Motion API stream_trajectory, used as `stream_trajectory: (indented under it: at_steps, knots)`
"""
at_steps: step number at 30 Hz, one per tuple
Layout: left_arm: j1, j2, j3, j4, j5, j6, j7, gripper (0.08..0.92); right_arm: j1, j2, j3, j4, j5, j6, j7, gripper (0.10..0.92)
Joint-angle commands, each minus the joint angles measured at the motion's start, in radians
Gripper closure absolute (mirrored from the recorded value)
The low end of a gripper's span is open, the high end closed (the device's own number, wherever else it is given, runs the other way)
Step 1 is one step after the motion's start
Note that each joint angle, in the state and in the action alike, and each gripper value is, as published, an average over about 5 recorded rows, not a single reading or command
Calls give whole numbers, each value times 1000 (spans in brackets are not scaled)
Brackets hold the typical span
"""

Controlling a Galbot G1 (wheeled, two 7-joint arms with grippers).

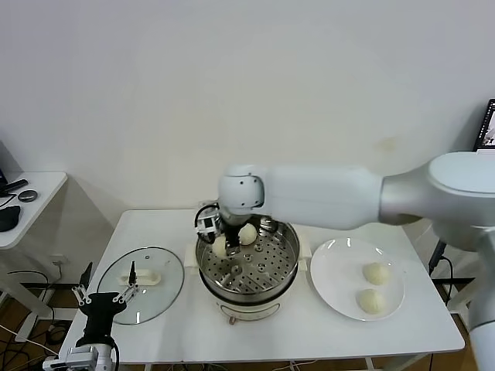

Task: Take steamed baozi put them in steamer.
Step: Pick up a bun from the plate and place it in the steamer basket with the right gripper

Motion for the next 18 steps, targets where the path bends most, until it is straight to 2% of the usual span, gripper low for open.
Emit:
stream_trajectory:
  at_steps: [1, 6, 9, 15, 18]
  knots:
    - [-2, 2, -6, 1, -1, -4, -1, 177, -94, 106, -6, -101, -41, -15, 17, 493]
    - [1, 1, -9, 0, -3, -10, -2, 177, -106, 96, -2, -115, -65, -14, 14, 477]
    - [3, 1, -11, -1, -3, -13, -2, 177, -64, 54, 2, -73, -66, -14, -21, 425]
    - [-1, 0, -4, 0, -3, -12, -2, 177, 128, -143, 13, 99, -31, -9, -136, 260]
    - [-5, 6, 3, 3, -3, -12, -1, 177, 211, -302, 17, 200, -28, 8, -197, 213]
